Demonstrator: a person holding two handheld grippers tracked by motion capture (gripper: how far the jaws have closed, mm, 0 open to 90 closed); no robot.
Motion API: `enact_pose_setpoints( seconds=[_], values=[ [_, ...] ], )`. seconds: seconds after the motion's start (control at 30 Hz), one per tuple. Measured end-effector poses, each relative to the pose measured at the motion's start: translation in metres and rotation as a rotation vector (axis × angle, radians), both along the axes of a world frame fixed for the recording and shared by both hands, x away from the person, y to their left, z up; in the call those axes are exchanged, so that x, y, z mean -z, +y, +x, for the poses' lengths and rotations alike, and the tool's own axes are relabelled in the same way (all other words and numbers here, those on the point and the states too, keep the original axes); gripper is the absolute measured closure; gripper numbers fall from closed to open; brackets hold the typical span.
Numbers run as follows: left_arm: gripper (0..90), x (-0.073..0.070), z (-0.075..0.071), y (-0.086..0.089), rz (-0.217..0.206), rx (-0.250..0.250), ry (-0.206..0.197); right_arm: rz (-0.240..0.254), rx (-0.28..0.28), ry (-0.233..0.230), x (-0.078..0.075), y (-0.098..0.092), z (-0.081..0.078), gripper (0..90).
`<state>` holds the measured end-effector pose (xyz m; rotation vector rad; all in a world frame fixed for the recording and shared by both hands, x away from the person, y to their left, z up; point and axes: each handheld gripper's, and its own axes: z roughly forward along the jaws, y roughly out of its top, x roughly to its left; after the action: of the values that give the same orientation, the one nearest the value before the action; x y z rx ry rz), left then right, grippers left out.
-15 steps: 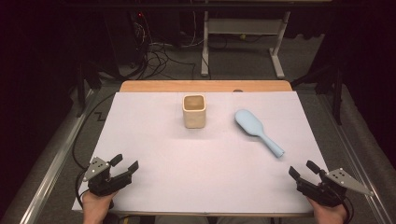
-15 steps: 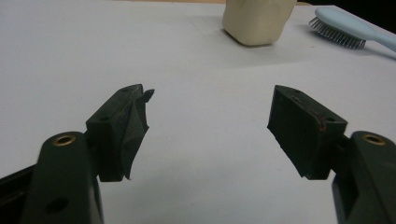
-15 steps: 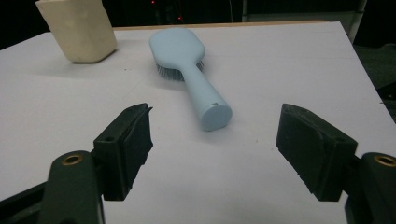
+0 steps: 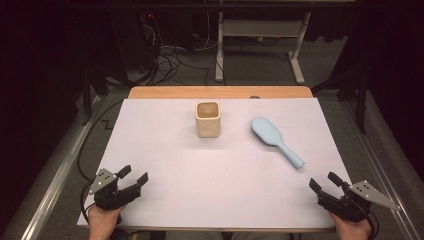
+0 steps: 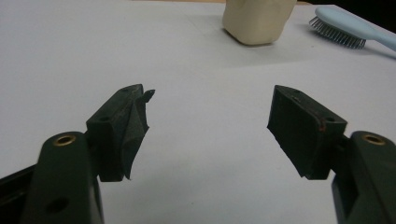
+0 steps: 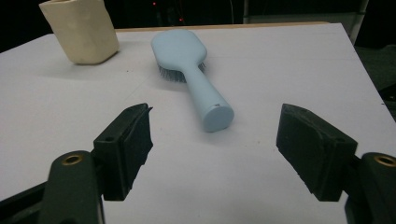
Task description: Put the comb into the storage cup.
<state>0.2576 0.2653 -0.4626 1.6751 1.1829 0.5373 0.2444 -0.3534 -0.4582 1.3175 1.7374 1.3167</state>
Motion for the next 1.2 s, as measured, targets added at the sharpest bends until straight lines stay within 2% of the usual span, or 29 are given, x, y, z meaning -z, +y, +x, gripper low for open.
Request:
enact_pose_setpoints(
  seconds=[1.2],
  values=[
    [29.2,0.0,0.0003,-0.0011,0.002,0.002,0.001,0.02,-0.01,-0.021,-0.0037,0.0025,0.0012,27.2]
  ],
)
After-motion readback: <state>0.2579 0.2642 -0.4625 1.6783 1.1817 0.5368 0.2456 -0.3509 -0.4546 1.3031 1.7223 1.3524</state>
